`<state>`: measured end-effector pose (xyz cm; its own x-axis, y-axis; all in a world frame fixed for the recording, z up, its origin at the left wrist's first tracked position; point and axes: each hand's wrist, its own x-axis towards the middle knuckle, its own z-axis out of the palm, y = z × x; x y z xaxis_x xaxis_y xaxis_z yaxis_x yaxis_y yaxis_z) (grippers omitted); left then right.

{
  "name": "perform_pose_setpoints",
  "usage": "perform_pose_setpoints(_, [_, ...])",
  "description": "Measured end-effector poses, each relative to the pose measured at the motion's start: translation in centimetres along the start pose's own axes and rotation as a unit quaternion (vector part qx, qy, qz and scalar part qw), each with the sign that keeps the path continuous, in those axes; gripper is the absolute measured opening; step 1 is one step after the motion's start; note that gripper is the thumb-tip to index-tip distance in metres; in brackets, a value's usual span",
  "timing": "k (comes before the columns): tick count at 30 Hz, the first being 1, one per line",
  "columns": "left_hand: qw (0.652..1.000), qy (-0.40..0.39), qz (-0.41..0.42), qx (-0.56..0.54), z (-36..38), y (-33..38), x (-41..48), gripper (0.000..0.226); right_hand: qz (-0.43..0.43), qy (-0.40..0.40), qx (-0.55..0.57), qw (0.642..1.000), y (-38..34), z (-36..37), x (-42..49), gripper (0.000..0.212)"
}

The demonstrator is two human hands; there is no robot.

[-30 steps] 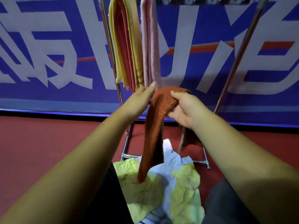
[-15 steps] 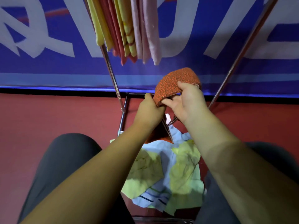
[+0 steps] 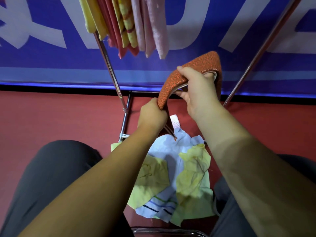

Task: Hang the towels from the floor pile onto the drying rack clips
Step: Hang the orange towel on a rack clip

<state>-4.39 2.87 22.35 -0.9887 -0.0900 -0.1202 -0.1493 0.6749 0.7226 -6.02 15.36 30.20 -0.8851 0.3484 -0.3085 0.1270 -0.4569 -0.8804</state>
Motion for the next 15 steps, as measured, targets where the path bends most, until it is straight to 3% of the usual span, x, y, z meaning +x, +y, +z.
perform_pose_setpoints(4, [1.000,-0.014,0.021,-0.006,-0.2,0.1,-0.4,0.017,-0.053,0.025,-0.136,0.989,-0.3,-0.4,-0.1,0.046])
perform_pose_setpoints(8, [0.999,-0.031,0.025,0.010,-0.3,-0.1,-0.7,0.014,-0.021,-0.012,-0.100,0.995,-0.2,-1.0,-0.2,0.043])
perform_pose_setpoints(11, [0.998,-0.049,0.019,0.020,-0.3,-0.1,-0.8,0.009,-0.017,0.003,-0.089,0.996,0.0,-1.3,-0.3,0.047])
perform_pose_setpoints(15, [0.997,-0.072,-0.001,0.011,-0.2,0.3,-1.1,0.019,-0.004,0.022,-0.032,0.999,0.5,-1.4,-0.2,0.051])
